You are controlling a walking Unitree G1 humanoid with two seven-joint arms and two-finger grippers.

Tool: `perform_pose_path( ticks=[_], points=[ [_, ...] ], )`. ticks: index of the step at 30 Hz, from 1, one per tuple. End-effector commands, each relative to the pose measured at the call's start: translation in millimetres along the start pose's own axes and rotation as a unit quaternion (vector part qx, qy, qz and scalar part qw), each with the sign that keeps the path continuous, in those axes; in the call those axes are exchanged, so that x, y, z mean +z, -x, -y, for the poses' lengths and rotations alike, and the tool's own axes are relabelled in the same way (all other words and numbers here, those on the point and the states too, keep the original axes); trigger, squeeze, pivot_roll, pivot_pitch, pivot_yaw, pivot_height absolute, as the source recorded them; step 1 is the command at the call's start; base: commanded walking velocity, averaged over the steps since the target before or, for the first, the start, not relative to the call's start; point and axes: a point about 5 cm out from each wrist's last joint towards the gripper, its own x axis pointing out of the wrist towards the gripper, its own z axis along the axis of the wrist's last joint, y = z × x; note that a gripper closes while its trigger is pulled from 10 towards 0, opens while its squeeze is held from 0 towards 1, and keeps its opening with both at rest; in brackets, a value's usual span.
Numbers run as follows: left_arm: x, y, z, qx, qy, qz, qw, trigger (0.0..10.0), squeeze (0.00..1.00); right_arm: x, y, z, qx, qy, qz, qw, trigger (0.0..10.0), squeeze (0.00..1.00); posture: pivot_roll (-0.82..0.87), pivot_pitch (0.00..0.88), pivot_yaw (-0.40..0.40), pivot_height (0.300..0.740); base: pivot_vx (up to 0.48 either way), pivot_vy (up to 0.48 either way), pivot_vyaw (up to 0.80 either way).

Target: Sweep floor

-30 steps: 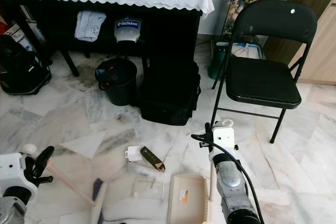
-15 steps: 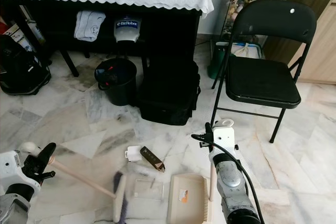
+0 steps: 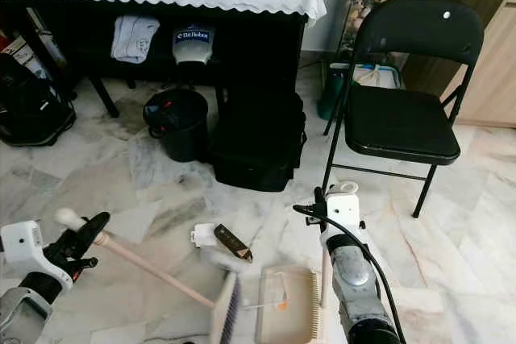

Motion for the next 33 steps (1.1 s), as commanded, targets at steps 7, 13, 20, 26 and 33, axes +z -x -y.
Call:
perform_pose_path(
  ticks=[7,13,20,26,33],
  points=[
    [13.2,0.7,14.3,-0.06,0.038,0.006,0.997,10.0,0.0,-8.4,2.8,-2.7,0.002,-0.005,-0.021,1.0,10.0,0.0,0.03,0.149,0.014,0.74,0.0,0.0,0.0],
    [21.9,-1.7,29.6,-0.1,0.056,0.009,0.993,10.0,0.0,-5.9,0.6,-4.2,0.003,-0.008,-0.017,1.0,10.0,0.0,0.03,0.147,0.014,0.74,0.0,0.0,0.0],
    [29.4,-4.1,44.4,-0.139,0.076,0.014,0.987,10.0,0.0,1.0,-2.1,-6.3,0.004,-0.017,0.006,1.0,10.0,0.0,0.03,0.136,0.015,0.74,0.0,0.0,0.0],
    [43.4,-6.9,43.4,-0.133,0.061,0.04,0.988,10.0,0.0,13.9,-6.5,-9.1,0.003,-0.028,0.044,0.999,10.0,0.0,0.03,0.115,0.02,0.74,0.0,0.0,0.0],
    [53.3,-8.6,43.6,-0.146,0.053,0.049,0.987,10.0,0.0,13.9,-5.4,-12.3,0.007,-0.033,0.049,0.998,10.0,0.0,0.04,0.099,0.021,0.74,0.0,0.0,0.0]
  ],
)
